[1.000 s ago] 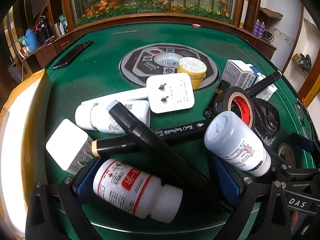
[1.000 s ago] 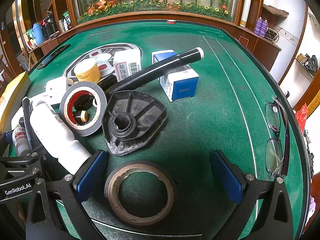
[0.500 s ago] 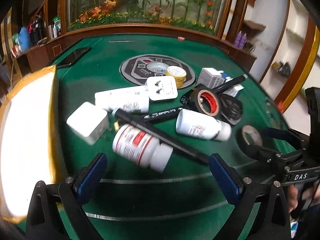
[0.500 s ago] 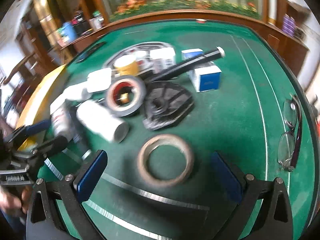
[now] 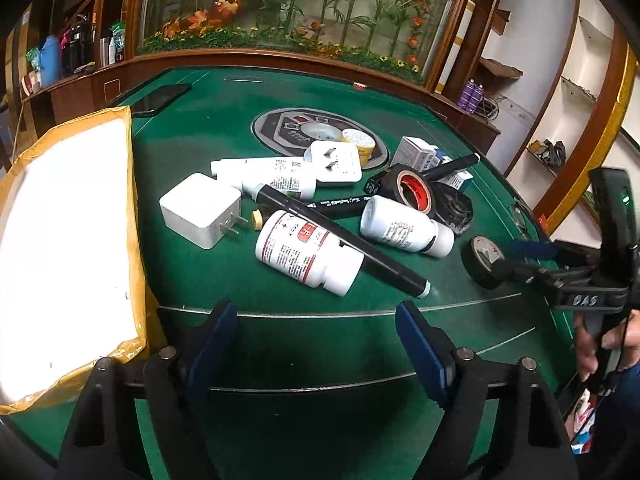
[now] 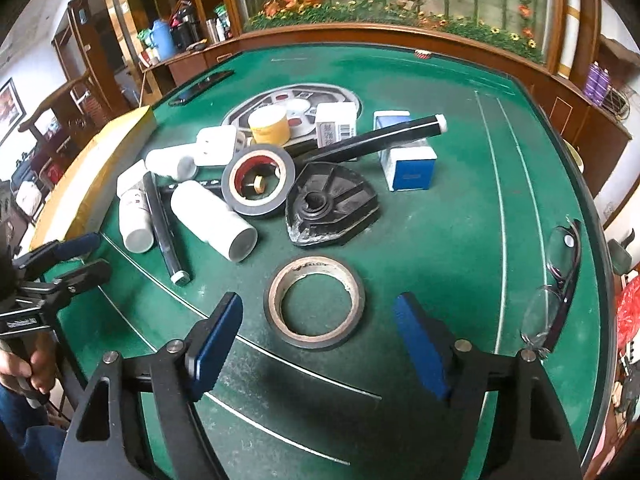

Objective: Organize rigid objects
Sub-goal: 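Grasp the red-labelled white bottle with the left tool while the right tool grasps the black tape roll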

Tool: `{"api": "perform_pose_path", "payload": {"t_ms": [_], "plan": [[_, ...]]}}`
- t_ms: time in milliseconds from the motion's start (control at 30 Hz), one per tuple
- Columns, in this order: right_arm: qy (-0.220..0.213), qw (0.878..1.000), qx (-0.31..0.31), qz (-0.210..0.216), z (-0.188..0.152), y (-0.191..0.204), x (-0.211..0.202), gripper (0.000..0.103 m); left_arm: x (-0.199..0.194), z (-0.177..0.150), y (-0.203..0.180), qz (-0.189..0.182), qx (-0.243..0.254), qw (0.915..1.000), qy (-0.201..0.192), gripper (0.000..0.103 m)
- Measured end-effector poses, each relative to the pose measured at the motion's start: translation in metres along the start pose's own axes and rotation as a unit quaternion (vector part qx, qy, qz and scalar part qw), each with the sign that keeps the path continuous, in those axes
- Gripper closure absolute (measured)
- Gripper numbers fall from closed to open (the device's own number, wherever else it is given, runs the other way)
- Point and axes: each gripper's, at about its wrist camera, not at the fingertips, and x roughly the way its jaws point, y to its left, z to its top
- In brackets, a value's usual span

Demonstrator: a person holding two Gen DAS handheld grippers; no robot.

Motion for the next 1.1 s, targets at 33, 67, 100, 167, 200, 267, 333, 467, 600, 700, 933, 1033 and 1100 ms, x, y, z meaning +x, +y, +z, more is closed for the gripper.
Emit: {"api": "perform_pose_path", "payload": {"t_ms": [33,67,100,167,200,267,333,467,600,700,933,1033,1100], "plan": [[0.006,1.0,-0.002,0.002,-0.001,0.0,0.003,0.025,0.001,0.001,-0.001,-0.001,0.001,1.0,0.002,0.019],[0.011,1.0,-0.003,0.0,0.0,0.0,0.007,0.025,0.002,0.002,0.0,0.003,0.001,1.0,0.005,0.019],[0.013,1.0,-0.004,-0.002,0.0,0.0,0.01,0.025,0.004,0.004,0.0,0.009,-0.001,0.9999,0.006,0.019],[0.03,1.0,-0.004,-0.005,0.0,-0.001,0.018,0.024,0.008,0.007,-0.002,0.011,0.0,0.9999,0.009,0.019],[0.031,0.999,-0.006,-0.009,0.0,-0.001,0.021,0.025,0.01,0.01,-0.004,0.015,0.002,0.9998,0.011,0.019],[0.026,1.0,-0.011,-0.004,-0.001,0.001,0.021,0.026,0.016,0.015,-0.009,0.028,0.011,0.9994,0.016,0.019],[0.016,1.0,-0.02,-0.011,-0.003,0.003,0.02,0.043,0.024,0.02,-0.014,0.048,0.02,0.9984,0.02,0.019],[0.011,1.0,-0.021,-0.001,-0.008,0.003,0.016,0.045,0.036,0.029,-0.021,0.081,0.044,0.9954,0.027,0.018],[0.004,1.0,-0.007,0.015,-0.013,-0.005,0.012,0.045,0.047,0.039,-0.012,0.093,0.045,0.9939,0.039,0.018],[-0.001,1.0,0.005,0.027,-0.015,-0.008,0.011,0.045,0.05,0.04,-0.01,0.095,0.056,0.9928,0.045,0.024],[-0.004,0.999,0.012,0.053,-0.016,-0.008,0.01,0.045,0.037,0.027,-0.017,0.077,0.086,0.9923,0.045,0.031],[-0.003,0.999,0.009,0.053,-0.015,-0.006,0.011,0.045,0.042,0.031,-0.016,0.094,0.086,0.9906,0.048,0.031],[-0.002,0.999,0.006,0.054,-0.015,-0.005,0.011,0.045,0.046,0.034,-0.018,0.096,0.09,0.99,0.051,0.03]]}}
